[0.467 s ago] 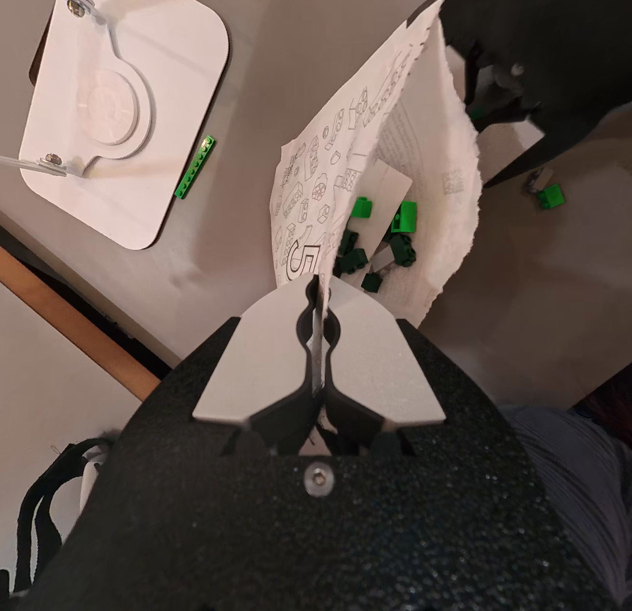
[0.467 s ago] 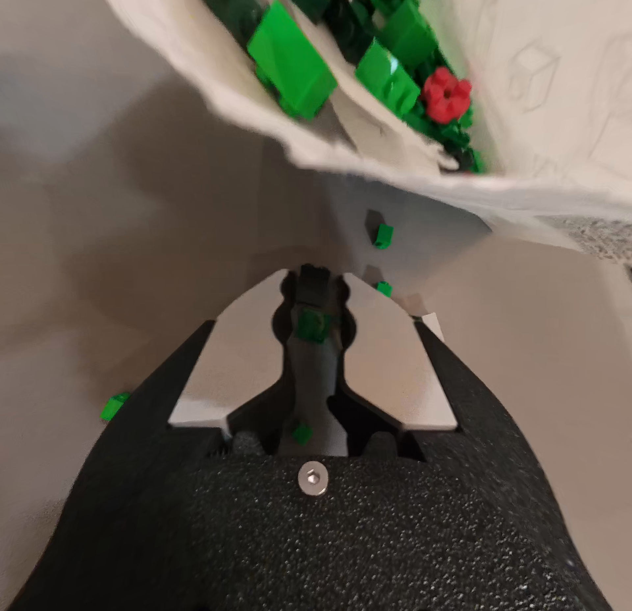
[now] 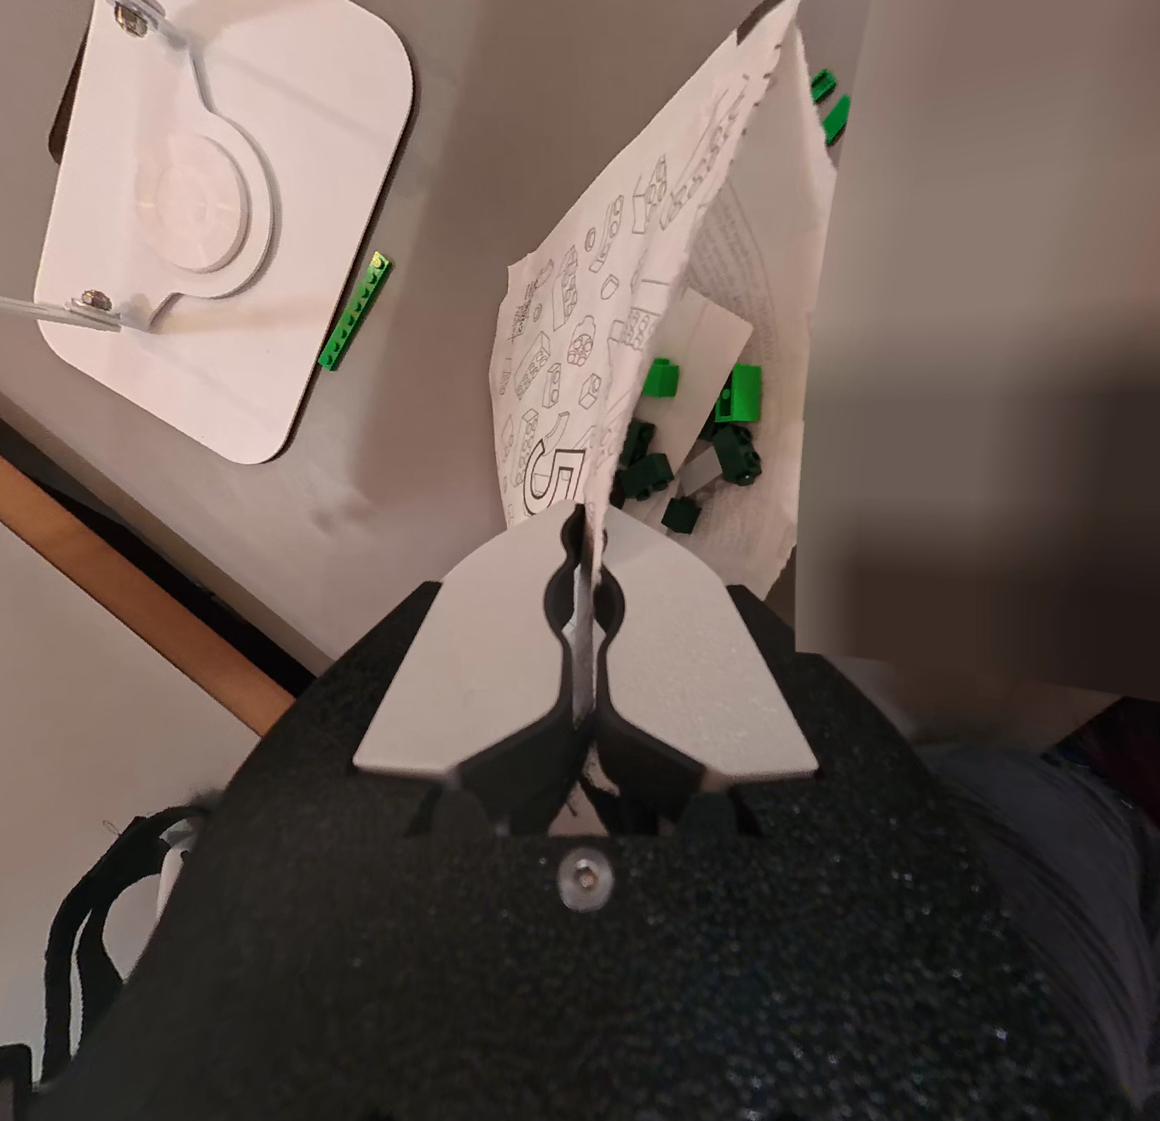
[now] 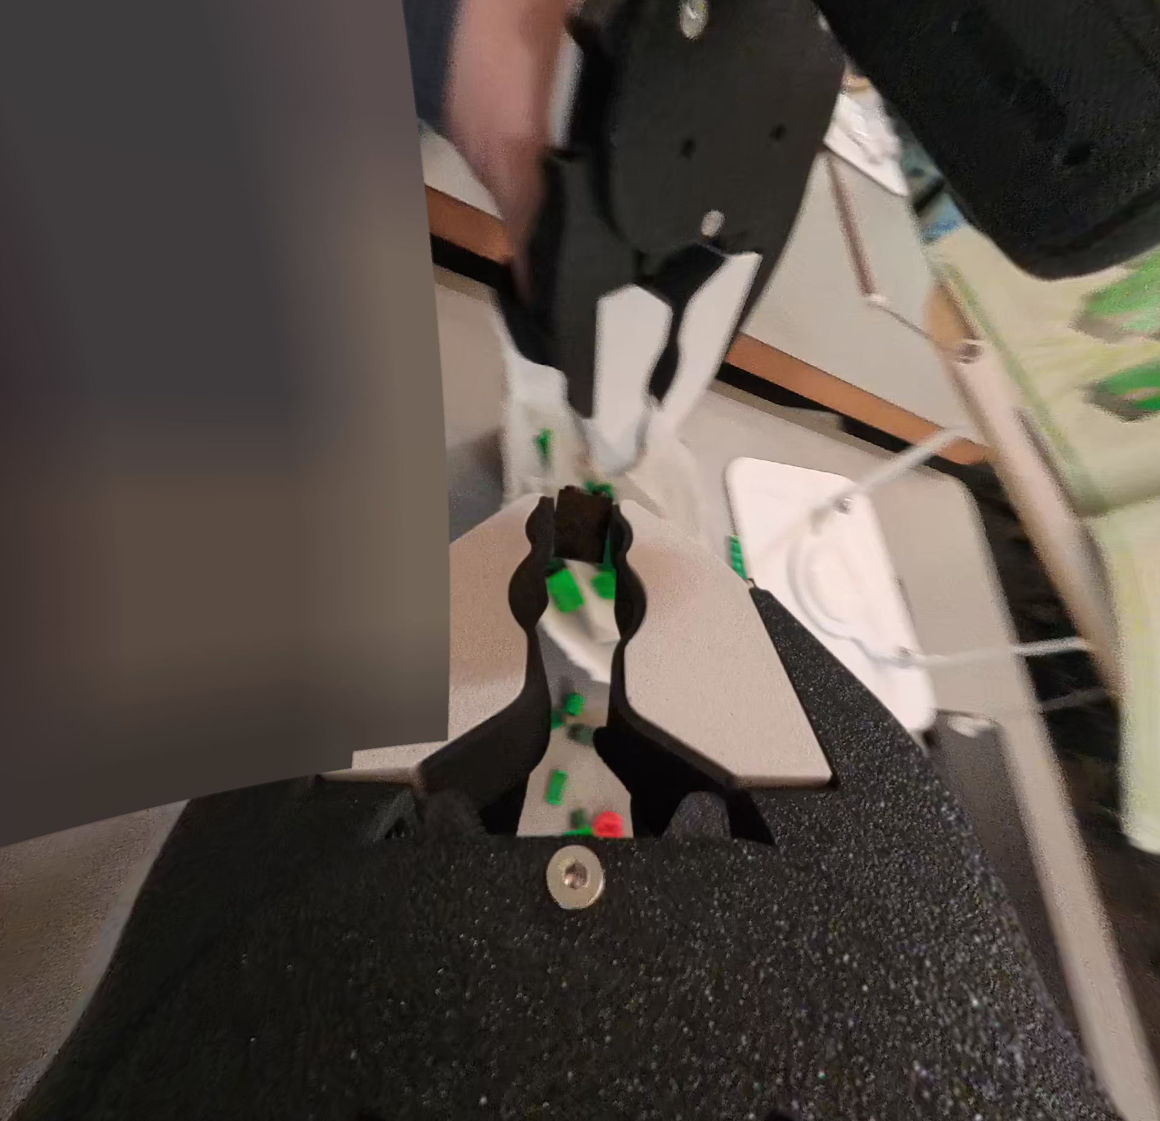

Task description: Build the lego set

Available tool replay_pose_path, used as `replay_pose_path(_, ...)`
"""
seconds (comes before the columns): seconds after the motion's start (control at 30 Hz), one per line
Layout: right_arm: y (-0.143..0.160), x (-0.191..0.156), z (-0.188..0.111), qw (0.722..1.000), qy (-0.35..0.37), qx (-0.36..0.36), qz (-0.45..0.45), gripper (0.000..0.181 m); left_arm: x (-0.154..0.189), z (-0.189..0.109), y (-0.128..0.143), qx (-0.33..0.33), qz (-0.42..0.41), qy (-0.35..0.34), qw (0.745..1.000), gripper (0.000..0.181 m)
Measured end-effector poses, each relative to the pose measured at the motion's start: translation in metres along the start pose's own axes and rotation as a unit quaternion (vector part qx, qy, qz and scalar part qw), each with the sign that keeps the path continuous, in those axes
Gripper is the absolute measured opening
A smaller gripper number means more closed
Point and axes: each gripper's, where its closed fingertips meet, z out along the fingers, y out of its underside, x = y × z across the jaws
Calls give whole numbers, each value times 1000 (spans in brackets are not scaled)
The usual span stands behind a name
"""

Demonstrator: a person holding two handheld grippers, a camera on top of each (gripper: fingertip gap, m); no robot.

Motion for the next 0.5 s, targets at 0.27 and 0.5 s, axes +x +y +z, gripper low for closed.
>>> replay_pose_path(0.27,21,13,20,995,50,-72,-54,30,0,-1,1,2,-1,0,1000,0)
replay_pose_path(0.5,58,26,-25,995,79,-44,43,25,-2,-1,2,5,-5,-1,1000,0)
